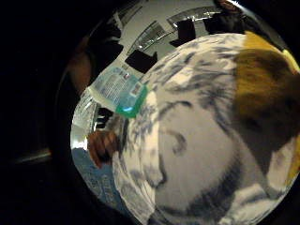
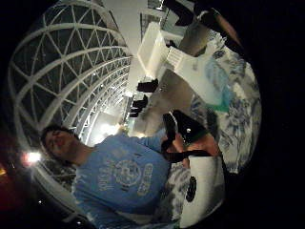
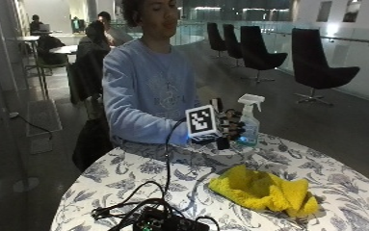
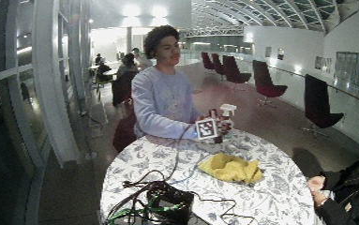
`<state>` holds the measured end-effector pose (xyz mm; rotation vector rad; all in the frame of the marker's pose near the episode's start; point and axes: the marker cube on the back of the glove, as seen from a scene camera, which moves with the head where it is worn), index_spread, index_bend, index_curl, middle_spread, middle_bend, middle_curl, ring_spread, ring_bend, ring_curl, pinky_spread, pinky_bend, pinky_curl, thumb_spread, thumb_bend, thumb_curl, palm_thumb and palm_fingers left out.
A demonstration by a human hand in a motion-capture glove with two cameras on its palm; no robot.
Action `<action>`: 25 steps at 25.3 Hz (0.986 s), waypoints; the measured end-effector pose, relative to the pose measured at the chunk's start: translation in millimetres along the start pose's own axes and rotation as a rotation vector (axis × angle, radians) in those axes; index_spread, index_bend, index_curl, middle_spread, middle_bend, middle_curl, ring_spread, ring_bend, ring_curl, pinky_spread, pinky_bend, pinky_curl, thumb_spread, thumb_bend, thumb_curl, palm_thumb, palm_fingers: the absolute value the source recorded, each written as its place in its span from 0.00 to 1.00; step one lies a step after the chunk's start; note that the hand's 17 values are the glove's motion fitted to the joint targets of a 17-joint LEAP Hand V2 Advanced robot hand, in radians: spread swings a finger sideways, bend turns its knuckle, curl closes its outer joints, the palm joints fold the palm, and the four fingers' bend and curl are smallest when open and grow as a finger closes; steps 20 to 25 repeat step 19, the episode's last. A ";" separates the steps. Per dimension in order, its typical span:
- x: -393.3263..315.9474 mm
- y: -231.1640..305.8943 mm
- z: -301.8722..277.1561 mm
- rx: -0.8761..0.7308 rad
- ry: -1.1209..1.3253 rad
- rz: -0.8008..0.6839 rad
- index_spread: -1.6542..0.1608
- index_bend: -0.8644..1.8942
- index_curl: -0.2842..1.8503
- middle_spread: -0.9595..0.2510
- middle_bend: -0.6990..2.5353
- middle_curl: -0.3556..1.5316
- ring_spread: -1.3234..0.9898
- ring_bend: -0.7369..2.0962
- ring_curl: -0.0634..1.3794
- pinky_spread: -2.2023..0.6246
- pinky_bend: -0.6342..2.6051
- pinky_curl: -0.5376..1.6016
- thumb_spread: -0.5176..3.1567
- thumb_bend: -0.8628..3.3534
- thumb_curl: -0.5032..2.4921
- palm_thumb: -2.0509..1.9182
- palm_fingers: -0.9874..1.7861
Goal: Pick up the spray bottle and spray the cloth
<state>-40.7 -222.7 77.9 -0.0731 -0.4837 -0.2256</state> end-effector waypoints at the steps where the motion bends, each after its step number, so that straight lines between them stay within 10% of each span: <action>1: 1.6 11.7 -13.0 0.020 0.048 0.009 0.73 0.36 0.24 0.76 0.32 0.42 0.57 0.42 0.28 0.82 0.25 0.38 0.40 0.20 0.31 0.72 0.58; 14: 22.2 166.2 -105.3 0.139 0.421 0.138 0.74 0.37 0.26 0.75 0.33 0.42 0.57 0.42 0.28 0.82 0.24 0.37 0.41 0.20 0.31 0.72 0.62; 25: 25.5 185.8 -114.0 0.139 0.471 0.159 0.74 0.37 0.27 0.75 0.33 0.42 0.57 0.42 0.29 0.83 0.24 0.37 0.41 0.20 0.31 0.73 0.62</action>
